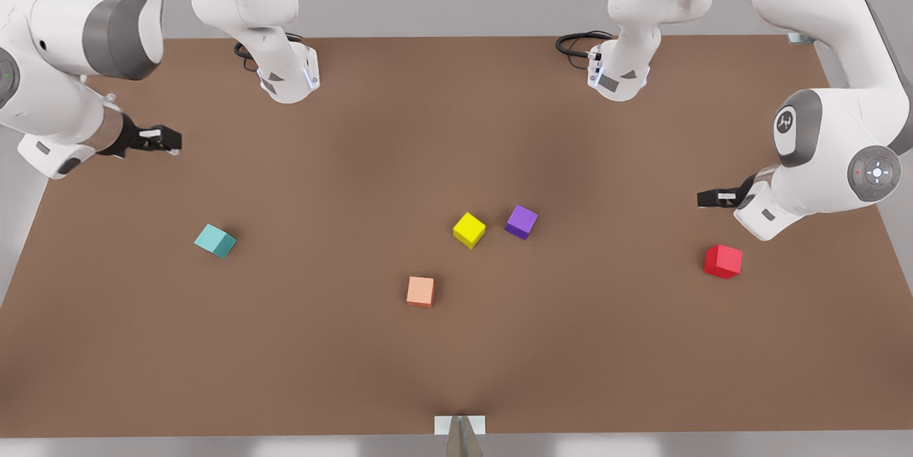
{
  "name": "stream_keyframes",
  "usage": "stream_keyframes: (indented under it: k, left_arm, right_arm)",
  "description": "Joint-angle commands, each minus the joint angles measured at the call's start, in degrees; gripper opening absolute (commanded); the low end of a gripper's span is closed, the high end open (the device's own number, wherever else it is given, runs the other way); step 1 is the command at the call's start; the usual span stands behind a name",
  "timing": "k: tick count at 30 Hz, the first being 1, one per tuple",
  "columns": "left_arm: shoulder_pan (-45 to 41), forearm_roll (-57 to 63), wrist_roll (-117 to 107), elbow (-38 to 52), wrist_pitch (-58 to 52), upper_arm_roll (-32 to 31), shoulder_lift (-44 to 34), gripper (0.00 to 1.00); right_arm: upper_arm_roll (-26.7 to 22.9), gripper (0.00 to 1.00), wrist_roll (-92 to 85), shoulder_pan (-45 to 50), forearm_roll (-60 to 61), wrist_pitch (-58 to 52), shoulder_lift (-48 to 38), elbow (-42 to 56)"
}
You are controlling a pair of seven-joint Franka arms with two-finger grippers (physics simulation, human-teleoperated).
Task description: Pick up red wooden cube and pass to hand red wooden cube and place in blue wooden cube
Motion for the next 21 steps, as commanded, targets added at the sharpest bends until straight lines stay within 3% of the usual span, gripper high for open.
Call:
stream_keyframes:
  k: [1, 3, 7, 10, 14, 21]
  left_arm:
    - [0.01, 0.04, 0.05, 0.02, 0.25, 0.02, -0.06, 1.0]
    - [0.45, 0.22, 4.87, 0.29, 2.09, 2.03, 1.86, 1.0]
    - [0.89, 1.45, 37.13, 1.08, 22.4, 10.74, 15.75, 1.0]
    - [2.47, 1.53, 54.18, 1.17, 27.05, 11.53, 19.53, 1.0]
    - [2.21, 3.29, 57.01, -4.28, 35.14, 11.88, 19.18, 1.0]
    - [2.47, 3.29, 57.62, -5.69, 37.96, 12.67, 23.23, 1.0]
  right_arm:
    - [-0.16, 1.0, 2.0, 0.17, 0.07, 1.45, -0.07, -0.03]
    - [-0.16, 1.0, 2.08, 0.17, 0.25, 1.1, 0.37, 0.14]
    - [-0.16, 1.0, 2.08, -0.27, 0.34, 1.19, 1.69, 0.58]
    - [-0.16, 1.0, 2.08, -2.2, 2.97, 3.12, 2.57, 0.84]
    - [-0.16, 1.0, 2.0, -3.26, 3.06, 5.32, 3.36, 0.93]
    - [-0.16, 1.0, 2.0, -3.17, 2.71, 5.32, 3.97, 0.84]
